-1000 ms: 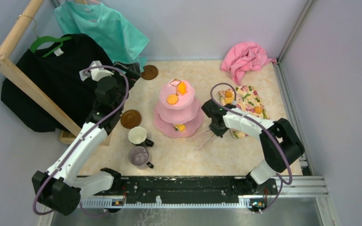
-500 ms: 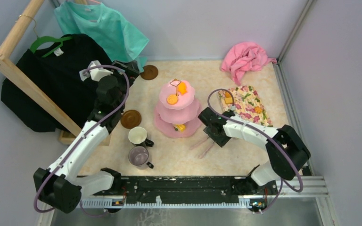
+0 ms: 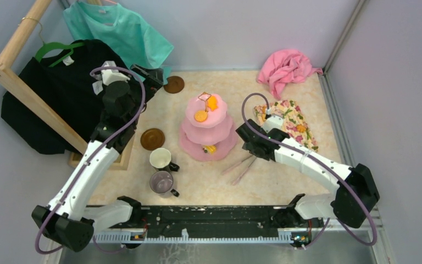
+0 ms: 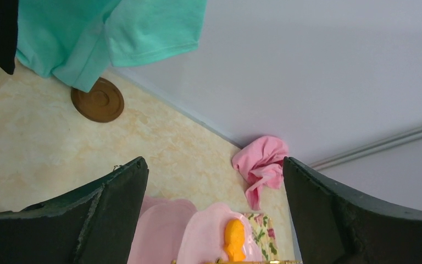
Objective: Serve the afternoon tea
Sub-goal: Adjust the clamp at the center of the board.
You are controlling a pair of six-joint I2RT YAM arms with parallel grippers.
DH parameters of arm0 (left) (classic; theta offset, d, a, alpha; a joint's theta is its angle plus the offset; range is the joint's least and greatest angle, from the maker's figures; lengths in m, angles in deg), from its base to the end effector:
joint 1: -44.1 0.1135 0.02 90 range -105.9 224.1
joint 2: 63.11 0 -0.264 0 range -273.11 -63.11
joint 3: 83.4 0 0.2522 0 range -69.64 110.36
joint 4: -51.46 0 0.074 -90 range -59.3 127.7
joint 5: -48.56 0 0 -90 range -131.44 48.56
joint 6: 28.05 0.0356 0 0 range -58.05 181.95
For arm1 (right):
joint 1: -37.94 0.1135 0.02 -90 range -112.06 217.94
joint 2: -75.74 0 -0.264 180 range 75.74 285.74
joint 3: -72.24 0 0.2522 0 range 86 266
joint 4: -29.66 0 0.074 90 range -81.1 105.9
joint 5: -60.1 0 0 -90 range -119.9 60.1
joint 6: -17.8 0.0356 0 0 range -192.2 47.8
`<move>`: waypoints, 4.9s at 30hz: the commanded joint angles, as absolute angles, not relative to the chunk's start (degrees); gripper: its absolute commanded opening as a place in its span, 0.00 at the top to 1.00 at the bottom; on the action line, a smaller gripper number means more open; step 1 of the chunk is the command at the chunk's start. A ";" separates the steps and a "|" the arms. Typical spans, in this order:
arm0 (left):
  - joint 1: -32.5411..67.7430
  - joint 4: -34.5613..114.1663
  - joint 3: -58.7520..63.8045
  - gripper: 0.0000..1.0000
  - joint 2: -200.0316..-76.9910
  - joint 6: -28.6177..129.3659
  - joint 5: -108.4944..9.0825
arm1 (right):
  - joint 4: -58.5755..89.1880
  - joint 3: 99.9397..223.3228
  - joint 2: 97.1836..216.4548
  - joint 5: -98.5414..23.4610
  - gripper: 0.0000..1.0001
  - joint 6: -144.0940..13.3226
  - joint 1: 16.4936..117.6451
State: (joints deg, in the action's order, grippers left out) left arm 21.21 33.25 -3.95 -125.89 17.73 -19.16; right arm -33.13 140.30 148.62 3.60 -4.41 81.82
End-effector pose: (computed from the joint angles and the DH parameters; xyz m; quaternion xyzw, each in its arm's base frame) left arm 0.2335 -0.0839 0.4177 -0.2626 0.6660 -0.2629 0.6469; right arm 0.1816 0.1474 0.2487 0.2493 0.9074 -0.0049 0.3383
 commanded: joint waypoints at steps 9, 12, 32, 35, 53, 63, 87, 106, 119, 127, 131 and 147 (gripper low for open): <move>20.68 25.44 -3.67 0.03 -122.86 19.23 -23.06 | -23.83 142.38 150.16 -1.24 0.48 -35.71 83.45; 20.67 28.27 -7.09 0.02 -121.27 16.89 -20.39 | -25.04 144.91 151.57 -0.33 0.46 -38.62 85.55; 20.64 37.77 -10.21 0.04 -123.40 17.65 -19.42 | -23.43 143.72 149.91 0.84 0.35 -58.70 86.49; 20.67 37.63 -10.74 0.04 -122.93 17.12 -20.12 | -22.62 142.89 149.47 -0.46 0.35 -60.89 86.52; 20.59 34.91 -11.13 0.05 -120.57 18.35 -19.19 | -18.98 137.85 153.95 -10.79 0.35 -63.83 86.46; 20.68 34.63 -9.99 0.04 -119.28 21.60 -16.46 | -16.98 139.24 161.24 -11.23 0.36 -69.05 86.37; 20.66 35.54 -8.06 0.03 -120.58 23.17 -15.78 | -10.34 135.69 165.39 -19.85 0.43 -74.00 86.00; 20.71 33.48 -7.66 0.03 -118.04 22.80 -16.64 | -16.43 142.29 161.46 -17.07 0.57 -64.98 86.87; 20.65 32.18 -8.65 0.04 -115.86 22.01 -17.64 | -23.93 143.94 157.12 -6.81 0.54 -47.16 86.92; 20.64 32.98 -8.40 0.04 -116.54 24.67 -20.95 | -29.77 143.27 156.25 1.33 0.53 -31.61 86.75; 20.71 30.87 -4.62 0.05 -119.90 31.63 -32.69 | -34.03 143.29 156.82 3.13 0.53 -22.58 83.15; 16.69 9.73 -4.00 0.16 -109.88 47.25 -51.96 | -28.83 145.24 151.85 0.72 0.54 -19.68 74.88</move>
